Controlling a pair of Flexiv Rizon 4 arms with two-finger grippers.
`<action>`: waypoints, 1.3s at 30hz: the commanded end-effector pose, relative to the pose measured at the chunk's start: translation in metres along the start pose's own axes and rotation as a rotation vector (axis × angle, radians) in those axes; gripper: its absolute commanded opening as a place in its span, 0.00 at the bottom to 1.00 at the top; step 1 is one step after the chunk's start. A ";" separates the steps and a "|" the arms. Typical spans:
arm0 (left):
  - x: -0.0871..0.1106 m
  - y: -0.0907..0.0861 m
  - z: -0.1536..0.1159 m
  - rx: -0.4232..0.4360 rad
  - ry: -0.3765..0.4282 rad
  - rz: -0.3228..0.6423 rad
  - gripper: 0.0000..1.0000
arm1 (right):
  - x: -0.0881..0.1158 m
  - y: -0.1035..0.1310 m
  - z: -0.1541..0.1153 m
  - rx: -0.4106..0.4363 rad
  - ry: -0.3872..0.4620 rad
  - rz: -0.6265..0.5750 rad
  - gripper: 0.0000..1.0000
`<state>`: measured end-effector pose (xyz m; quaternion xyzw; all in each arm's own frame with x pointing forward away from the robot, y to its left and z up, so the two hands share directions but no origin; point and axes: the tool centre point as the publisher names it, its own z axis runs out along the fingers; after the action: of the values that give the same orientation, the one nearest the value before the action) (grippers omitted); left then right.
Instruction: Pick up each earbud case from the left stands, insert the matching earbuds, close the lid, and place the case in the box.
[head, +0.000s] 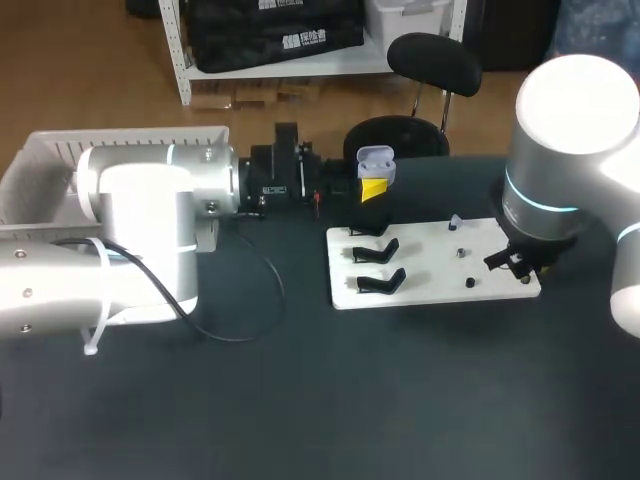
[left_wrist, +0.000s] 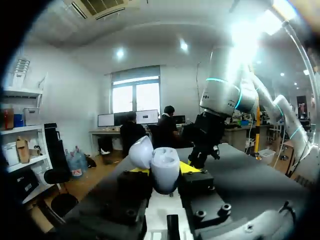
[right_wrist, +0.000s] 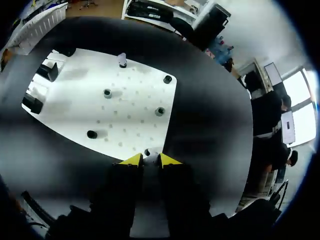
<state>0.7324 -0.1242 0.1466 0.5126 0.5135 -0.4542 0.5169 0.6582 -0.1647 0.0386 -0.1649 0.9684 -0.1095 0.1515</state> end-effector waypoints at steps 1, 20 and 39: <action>0.001 0.000 0.000 -0.002 -0.005 0.003 0.00 | 0.006 -0.002 -0.029 0.000 0.006 0.003 0.00; 0.001 0.000 0.000 -0.002 -0.005 0.003 0.00 | -0.005 0.012 -0.129 -0.055 0.020 0.045 0.00; 0.001 0.000 0.000 -0.002 -0.005 0.003 0.00 | -0.015 0.019 -0.138 0.138 0.120 0.495 0.00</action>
<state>0.7325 -0.1243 0.1466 0.5126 0.5135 -0.4543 0.5169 0.6184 -0.1303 0.1618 -0.0699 0.9826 -0.0910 0.1463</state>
